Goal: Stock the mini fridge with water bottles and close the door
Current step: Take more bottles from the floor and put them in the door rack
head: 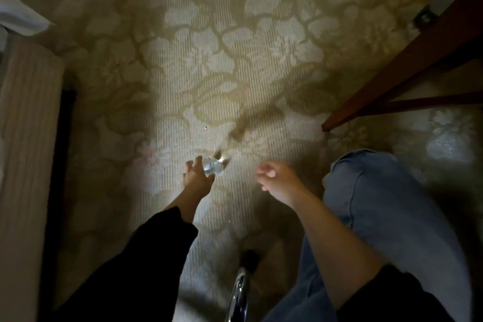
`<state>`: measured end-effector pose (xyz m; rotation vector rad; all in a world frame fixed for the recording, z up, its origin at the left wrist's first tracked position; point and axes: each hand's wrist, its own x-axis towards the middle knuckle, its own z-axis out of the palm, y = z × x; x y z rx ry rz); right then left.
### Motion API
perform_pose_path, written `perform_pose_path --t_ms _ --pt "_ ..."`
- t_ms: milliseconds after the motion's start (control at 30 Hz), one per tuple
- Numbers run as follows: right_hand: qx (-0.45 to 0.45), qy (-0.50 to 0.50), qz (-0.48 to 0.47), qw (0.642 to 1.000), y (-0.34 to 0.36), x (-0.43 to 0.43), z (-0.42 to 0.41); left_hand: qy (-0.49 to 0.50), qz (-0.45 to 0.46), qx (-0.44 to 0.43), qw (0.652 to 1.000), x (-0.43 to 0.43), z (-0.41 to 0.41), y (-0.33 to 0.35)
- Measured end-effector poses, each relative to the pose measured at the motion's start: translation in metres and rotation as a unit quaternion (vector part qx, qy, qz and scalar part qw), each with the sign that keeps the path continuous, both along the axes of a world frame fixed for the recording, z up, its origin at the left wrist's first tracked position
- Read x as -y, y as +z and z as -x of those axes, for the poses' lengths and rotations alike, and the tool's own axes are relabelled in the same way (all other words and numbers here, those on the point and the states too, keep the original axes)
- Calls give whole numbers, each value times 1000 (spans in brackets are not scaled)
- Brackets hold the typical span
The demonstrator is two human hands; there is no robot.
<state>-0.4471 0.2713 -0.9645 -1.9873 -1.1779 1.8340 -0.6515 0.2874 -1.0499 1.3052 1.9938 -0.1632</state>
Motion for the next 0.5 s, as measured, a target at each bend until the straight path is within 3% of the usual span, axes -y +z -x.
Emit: perform_pose_path --t_ms 300,500 --pt "-1 1 -28 1000 -17 -37 10 32 10 -66 997 -28 -18 -44" --pt "13 -13 -28 999 -14 -31 -2 -85 -32 -60 994 -26 -28 -26"
